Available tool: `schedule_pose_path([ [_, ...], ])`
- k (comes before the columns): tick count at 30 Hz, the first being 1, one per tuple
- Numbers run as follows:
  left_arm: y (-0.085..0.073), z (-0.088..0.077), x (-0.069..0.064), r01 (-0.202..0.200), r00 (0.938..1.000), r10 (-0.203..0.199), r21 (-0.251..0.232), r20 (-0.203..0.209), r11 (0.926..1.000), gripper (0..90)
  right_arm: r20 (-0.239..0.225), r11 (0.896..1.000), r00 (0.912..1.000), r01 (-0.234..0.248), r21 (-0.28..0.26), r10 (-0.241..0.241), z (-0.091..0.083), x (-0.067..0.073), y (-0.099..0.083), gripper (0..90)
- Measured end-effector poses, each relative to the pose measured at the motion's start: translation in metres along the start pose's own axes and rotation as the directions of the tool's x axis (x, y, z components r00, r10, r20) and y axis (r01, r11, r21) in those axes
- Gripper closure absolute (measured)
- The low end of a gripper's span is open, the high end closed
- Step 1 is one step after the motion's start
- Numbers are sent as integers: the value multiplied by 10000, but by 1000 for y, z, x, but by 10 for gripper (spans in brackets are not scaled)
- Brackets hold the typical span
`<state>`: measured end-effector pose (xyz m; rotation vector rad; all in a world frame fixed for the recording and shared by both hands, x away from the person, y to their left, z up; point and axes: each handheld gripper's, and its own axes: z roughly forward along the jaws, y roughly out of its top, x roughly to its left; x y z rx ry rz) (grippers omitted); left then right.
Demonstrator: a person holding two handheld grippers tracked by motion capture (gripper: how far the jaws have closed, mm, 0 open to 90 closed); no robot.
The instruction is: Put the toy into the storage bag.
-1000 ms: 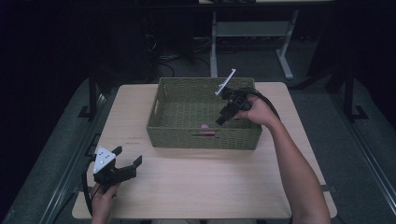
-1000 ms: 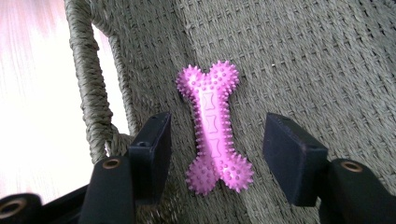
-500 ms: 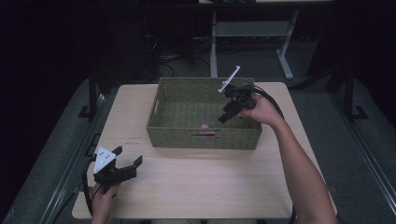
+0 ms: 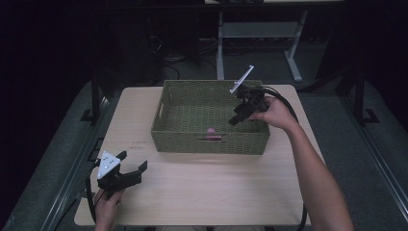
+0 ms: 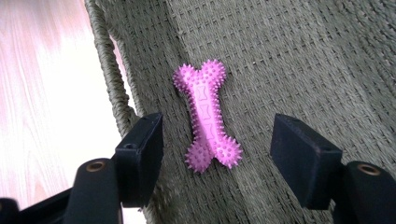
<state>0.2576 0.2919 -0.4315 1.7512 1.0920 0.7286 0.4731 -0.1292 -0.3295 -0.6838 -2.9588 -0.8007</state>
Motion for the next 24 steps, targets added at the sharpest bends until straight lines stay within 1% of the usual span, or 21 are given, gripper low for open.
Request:
schedule_pose_path([
  [5, 0, 0, 0, -1, 10000, 1, 29, -4, 10000, 138, 52, 10000, 10000, 12, -67, -12, -6, 3, -1, 322],
  [11, 0, 0, 0, -15, 10000, 15, 28, -32, 10000, 138, 83, 9995, 9999, 61, -296, -58, -16, 8, -4, 297],
  [24, 0, 0, 0, -15, 10000, 15, 25, -38, 10000, 139, 172, 9988, 9999, 27, -495, -18, -26, 16, -13, 282],
])
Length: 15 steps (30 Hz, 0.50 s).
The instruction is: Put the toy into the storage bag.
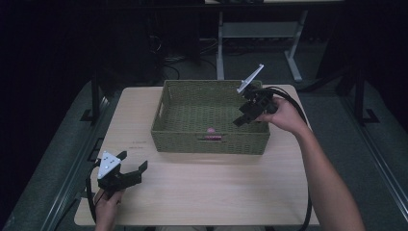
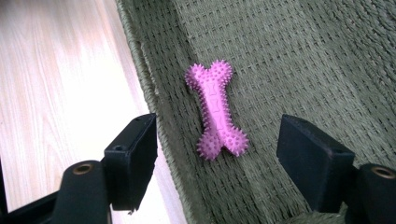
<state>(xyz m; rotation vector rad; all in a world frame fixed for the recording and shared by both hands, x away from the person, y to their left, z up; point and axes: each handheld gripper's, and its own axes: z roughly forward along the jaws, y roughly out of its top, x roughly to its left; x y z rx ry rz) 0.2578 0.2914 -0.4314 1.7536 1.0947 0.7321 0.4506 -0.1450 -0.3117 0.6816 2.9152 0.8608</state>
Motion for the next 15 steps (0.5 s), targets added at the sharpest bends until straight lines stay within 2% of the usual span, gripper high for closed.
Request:
schedule_pose_path([
  [15, 0, 0, -1, -37, 10000, 37, 8, 6, 10000, 139, 35, 9997, 10000, 6, -239, -6, -10, 12, -14, 271],
])
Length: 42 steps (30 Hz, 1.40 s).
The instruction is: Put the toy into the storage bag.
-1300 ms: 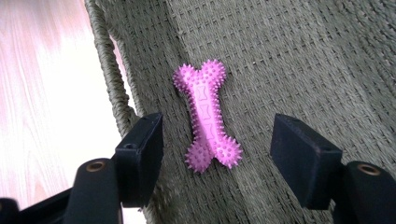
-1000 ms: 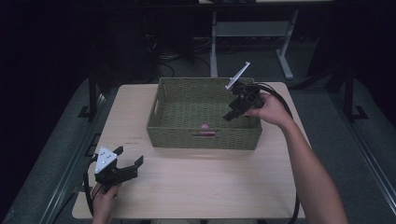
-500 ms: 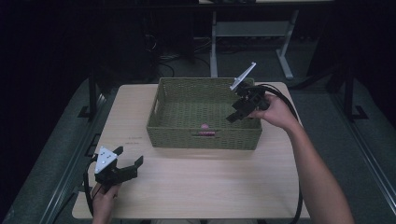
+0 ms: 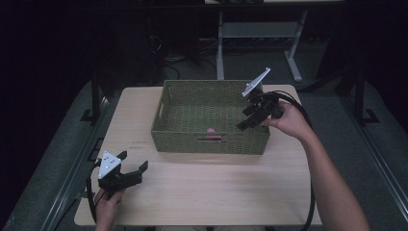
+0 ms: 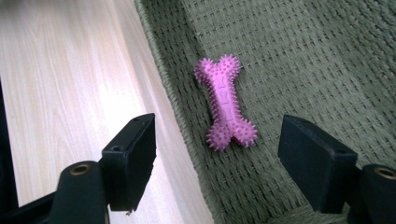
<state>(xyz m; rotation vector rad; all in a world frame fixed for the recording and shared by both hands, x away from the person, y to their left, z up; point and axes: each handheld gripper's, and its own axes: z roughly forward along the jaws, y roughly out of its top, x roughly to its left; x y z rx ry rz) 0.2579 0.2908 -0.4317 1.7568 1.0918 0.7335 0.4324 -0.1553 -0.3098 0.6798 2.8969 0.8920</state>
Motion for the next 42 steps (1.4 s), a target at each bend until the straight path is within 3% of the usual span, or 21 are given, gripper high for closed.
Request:
schedule_pose_path([
  [11, 0, -1, 1, 33, 10000, -33, -21, -48, 10000, 138, -147, 10000, 9999, -43, -34, 43, 3, 5, -8, 263],
  [25, 0, -1, -1, -34, 10000, 34, 12, -20, 10000, 138, -9, 9997, 9999, -116, -232, 116, -1, 15, -29, 254],
  [42, -1, -1, -1, -22, 10000, 22, 16, -22, 10000, 138, -47, 9983, 9998, 204, -538, -207, -6, 37, -46, 242],
])
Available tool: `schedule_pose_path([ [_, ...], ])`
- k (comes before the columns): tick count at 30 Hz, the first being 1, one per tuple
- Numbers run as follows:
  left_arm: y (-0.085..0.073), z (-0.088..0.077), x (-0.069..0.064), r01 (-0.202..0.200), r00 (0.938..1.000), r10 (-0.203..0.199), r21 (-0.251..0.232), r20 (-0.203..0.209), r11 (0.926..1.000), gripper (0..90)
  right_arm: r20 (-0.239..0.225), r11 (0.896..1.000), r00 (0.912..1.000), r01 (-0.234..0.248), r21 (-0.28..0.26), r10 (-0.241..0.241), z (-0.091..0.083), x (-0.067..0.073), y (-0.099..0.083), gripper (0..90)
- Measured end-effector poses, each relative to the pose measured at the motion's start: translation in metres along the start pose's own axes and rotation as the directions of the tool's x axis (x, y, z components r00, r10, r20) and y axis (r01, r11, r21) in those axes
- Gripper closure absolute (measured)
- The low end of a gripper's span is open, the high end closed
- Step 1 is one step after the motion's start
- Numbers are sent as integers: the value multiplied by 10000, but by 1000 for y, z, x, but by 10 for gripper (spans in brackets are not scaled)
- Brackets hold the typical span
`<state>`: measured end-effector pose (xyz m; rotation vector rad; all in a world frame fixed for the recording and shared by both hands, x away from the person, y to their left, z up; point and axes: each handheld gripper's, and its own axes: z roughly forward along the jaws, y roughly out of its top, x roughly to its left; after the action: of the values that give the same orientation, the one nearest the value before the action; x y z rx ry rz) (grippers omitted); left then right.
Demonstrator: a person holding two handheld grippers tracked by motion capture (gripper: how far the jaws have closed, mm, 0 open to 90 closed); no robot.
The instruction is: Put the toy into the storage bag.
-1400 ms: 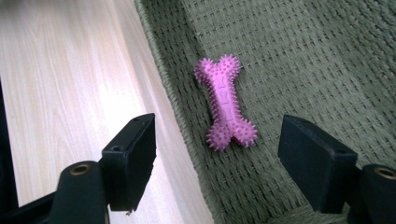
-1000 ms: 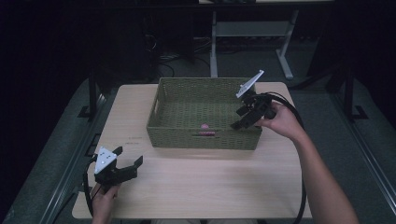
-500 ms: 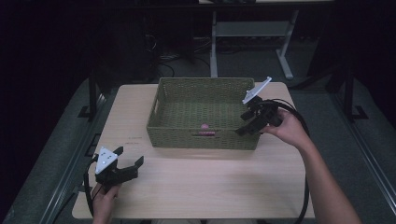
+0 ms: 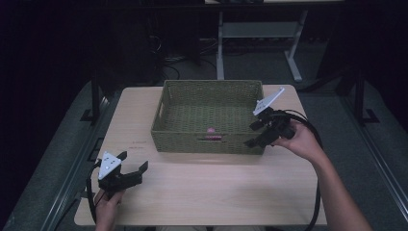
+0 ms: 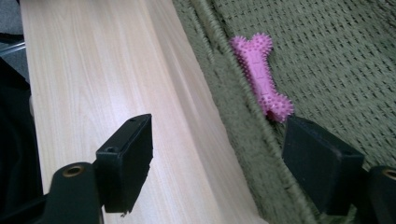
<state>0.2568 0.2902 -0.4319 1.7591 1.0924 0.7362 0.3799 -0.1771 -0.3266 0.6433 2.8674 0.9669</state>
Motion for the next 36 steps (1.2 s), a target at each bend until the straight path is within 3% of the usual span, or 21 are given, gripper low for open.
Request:
schedule_pose_path([
  [20, 0, 0, 0, 7, 10000, -7, 4, -3, 10000, 138, 83, 9999, 9999, 134, -61, -133, 10, 22, -27, 237],
  [36, 0, 0, 0, -13, 10000, 13, 30, -5, 10000, 138, -53, 10000, 10000, -57, -34, 57, 23, 29, -47, 237],
])
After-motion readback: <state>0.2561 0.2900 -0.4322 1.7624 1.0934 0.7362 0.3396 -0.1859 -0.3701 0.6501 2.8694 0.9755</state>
